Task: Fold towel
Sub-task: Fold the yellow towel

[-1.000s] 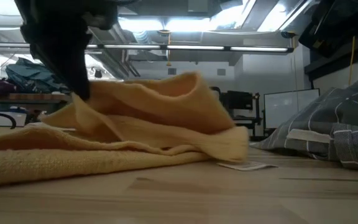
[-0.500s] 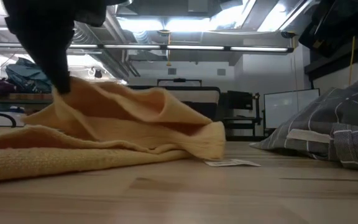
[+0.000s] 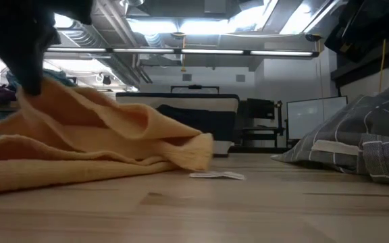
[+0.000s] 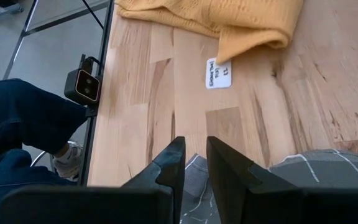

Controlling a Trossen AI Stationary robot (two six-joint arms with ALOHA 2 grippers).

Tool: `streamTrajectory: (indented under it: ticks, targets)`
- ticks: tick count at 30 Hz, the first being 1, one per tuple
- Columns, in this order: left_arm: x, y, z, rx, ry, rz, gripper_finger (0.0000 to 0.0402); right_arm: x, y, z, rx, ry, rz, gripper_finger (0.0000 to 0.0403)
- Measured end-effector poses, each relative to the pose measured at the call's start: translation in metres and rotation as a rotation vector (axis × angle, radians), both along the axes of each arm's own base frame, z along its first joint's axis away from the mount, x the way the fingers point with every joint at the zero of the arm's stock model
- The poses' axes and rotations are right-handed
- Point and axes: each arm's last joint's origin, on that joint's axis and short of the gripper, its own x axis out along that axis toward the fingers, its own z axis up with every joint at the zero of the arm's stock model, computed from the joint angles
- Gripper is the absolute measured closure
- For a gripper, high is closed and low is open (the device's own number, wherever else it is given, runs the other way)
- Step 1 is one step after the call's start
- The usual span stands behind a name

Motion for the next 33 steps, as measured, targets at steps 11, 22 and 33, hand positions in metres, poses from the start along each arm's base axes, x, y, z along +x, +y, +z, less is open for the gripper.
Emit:
streamTrajectory:
  ticks: [11, 22, 33]
  targets:
    - [-0.008, -0.014, 0.004, -0.043, 0.007, -0.049, 0.0401, 0.0, 0.0, 0.0, 0.0, 0.0, 0.0, 0.0331]
    - [-0.006, -0.019, 0.02, -0.056, -0.022, -0.08, 0.0402, 0.006, 0.003, -0.001, 0.042, -0.024, -0.053, 0.0331]
    - [-0.009, -0.017, 0.02, -0.043, 0.011, -0.069, 0.0401, 0.05, 0.022, -0.03, 0.146, -0.148, -0.222, 0.0331]
